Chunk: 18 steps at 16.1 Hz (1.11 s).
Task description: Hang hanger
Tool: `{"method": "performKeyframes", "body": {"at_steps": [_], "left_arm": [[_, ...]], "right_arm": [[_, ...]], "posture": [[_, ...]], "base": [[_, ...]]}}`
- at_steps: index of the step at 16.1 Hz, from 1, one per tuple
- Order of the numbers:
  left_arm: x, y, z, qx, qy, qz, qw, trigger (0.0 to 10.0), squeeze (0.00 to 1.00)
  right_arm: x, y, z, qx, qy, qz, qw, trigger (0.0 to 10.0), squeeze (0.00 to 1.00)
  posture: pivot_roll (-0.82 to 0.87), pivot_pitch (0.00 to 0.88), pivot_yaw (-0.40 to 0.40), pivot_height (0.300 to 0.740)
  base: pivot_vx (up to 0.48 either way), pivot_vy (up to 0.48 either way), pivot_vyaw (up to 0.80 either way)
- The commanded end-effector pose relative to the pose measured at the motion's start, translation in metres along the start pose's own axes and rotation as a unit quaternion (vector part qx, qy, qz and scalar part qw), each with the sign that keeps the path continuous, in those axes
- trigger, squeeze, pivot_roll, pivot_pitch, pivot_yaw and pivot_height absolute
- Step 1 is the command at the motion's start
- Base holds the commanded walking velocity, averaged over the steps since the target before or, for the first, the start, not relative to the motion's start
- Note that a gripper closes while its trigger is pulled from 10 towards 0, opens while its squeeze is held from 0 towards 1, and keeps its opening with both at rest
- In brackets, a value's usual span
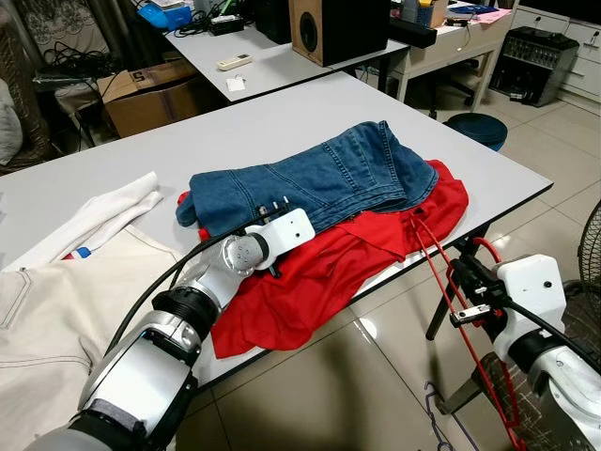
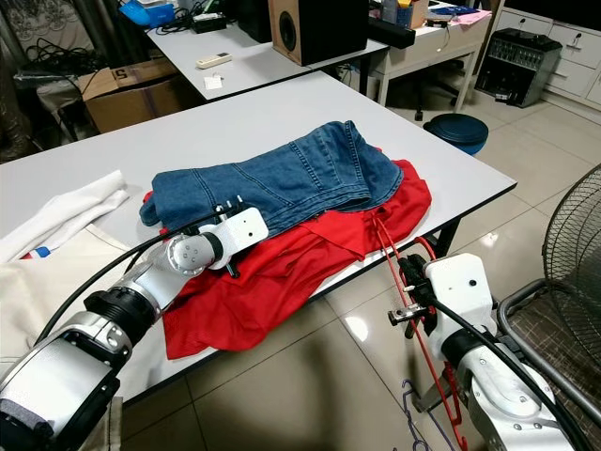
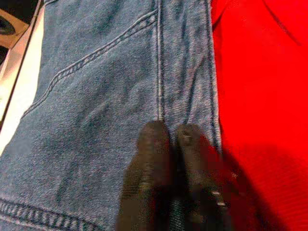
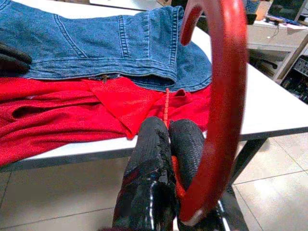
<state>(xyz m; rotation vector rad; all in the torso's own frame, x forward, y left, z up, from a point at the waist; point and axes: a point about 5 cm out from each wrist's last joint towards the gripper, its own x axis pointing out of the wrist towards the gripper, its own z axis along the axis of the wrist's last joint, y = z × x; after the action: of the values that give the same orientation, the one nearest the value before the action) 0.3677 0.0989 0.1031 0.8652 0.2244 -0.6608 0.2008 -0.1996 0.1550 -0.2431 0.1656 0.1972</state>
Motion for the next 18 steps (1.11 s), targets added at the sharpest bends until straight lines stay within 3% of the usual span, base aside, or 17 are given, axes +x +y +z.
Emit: {"method": "performKeyframes", "body": {"at_steps": [1,3,6,7,8,9,10,11,12,13,14,18], "left_arm": [[-0.002,0.009,-0.003,0.001,0.012,0.014,1.000,0.0,0.00],[-0.002,0.011,-0.002,-0.004,0.009,0.018,1.000,0.0,0.00],[-0.004,0.026,0.008,-0.033,-0.027,0.061,0.997,0.0,0.00],[-0.005,0.031,0.013,-0.052,-0.045,0.067,0.995,0.0,0.00],[-0.007,0.040,0.027,-0.096,-0.092,0.071,0.989,0.0,0.00],[-0.007,0.040,0.035,-0.114,-0.119,0.057,0.985,0.0,0.00],[-0.005,0.032,0.048,-0.128,-0.151,0.009,0.980,0.0,0.00],[-0.003,0.023,0.050,-0.121,-0.152,-0.028,0.981,0.0,0.00],[0.001,0.009,0.048,-0.087,-0.134,-0.064,0.985,3.4,0.00],[0.002,0.003,0.048,-0.085,-0.132,-0.075,0.985,10.0,0.00],[0.004,-0.001,0.048,-0.089,-0.132,-0.081,0.984,10.0,1.00],[0.005,-0.001,0.045,-0.093,-0.119,-0.079,0.985,10.0,1.00]], "right_arm": [[0.001,0.000,0.003,-0.005,-0.009,0.002,1.000,10.0,0.00],[0.001,0.000,0.003,-0.005,-0.010,0.002,1.000,10.0,0.00],[0.002,0.001,0.004,-0.006,-0.011,0.003,1.000,10.0,0.00],[0.002,0.000,0.004,-0.007,-0.011,0.002,1.000,10.0,0.00],[0.002,-0.001,0.003,-0.007,-0.010,0.000,1.000,10.0,0.00],[0.001,-0.001,0.003,-0.007,-0.010,0.000,1.000,10.0,0.00],[0.001,-0.002,0.003,-0.007,-0.008,-0.001,1.000,10.0,0.00],[0.001,-0.002,0.002,-0.009,-0.007,0.001,1.000,10.0,0.00],[-0.001,-0.004,0.002,-0.011,-0.006,0.001,1.000,10.0,0.00],[-0.002,-0.005,0.002,-0.011,-0.006,0.000,1.000,10.0,0.00],[-0.006,-0.010,0.002,-0.016,-0.001,-0.002,1.000,10.0,0.00],[-0.024,-0.029,-0.004,-0.034,0.016,-0.008,0.999,10.0,0.00]], "posture": [[-0.16,0.000,0.105,0.740],[-0.16,0.000,0.105,0.740],[-0.16,0.000,0.104,0.740],[-0.17,0.000,0.103,0.740],[-0.17,0.000,0.103,0.740],[-0.16,0.000,0.102,0.740],[-0.16,0.000,0.102,0.740],[-0.17,0.000,0.098,0.740],[-0.17,0.000,0.101,0.740],[-0.18,0.000,0.103,0.740],[-0.19,0.000,0.107,0.740],[-0.20,0.000,0.112,0.740]], "base": [[0.000,0.000,0.00],[0.000,0.000,0.00],[0.000,0.000,0.00],[0.000,0.000,0.00],[0.000,0.000,0.00],[0.000,0.000,0.00],[0.000,0.000,0.00],[0.000,0.000,0.00],[0.000,0.000,0.00],[0.000,0.000,0.00],[0.000,0.000,0.00],[0.000,0.000,0.00]]}}
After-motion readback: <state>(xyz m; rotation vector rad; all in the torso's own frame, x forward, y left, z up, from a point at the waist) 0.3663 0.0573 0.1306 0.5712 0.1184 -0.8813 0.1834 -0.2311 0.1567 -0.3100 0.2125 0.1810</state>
